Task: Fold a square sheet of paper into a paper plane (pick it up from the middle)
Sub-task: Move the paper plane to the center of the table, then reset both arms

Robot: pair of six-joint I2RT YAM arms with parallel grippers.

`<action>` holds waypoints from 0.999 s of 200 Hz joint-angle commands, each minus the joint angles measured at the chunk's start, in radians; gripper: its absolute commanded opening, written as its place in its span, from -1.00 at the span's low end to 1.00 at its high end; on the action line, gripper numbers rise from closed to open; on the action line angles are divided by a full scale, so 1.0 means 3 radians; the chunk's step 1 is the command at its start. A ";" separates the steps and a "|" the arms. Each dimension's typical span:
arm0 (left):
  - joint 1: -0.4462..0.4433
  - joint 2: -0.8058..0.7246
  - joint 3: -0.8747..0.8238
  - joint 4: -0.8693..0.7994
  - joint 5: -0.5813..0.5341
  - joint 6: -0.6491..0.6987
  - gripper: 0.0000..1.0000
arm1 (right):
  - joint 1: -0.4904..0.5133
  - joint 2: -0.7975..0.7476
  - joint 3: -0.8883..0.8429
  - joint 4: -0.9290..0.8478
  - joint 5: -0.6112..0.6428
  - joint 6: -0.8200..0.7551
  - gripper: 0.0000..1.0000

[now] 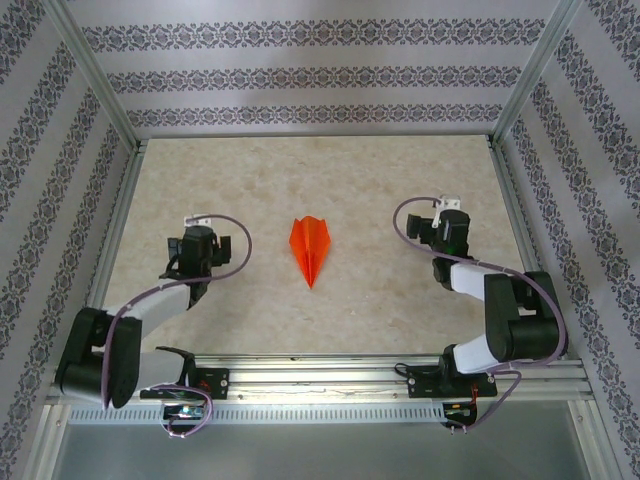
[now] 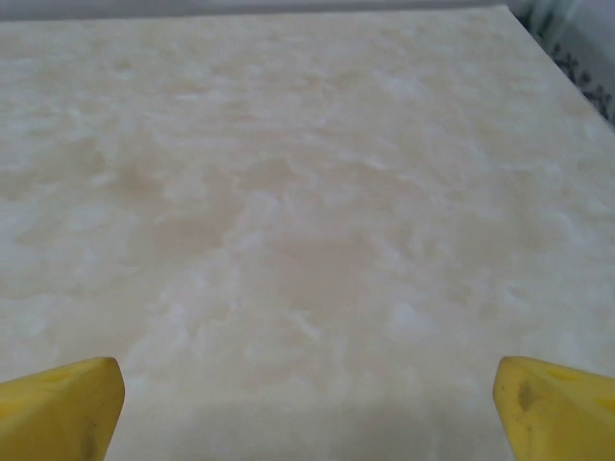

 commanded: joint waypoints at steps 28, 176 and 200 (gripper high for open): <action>0.0194 0.0517 -0.0283 0.2034 0.0638 0.0361 0.99 | 0.0042 0.0120 -0.0466 0.1203 -0.0056 -0.0144 0.96; 0.0477 0.1033 -0.0050 0.2032 0.0682 0.0048 0.99 | 0.0062 0.0244 -0.0381 0.1246 0.0338 -0.0026 0.96; 0.0476 0.1038 -0.0046 0.2034 0.0685 0.0050 0.99 | 0.0077 0.0246 -0.0381 0.1256 0.0339 -0.0044 0.96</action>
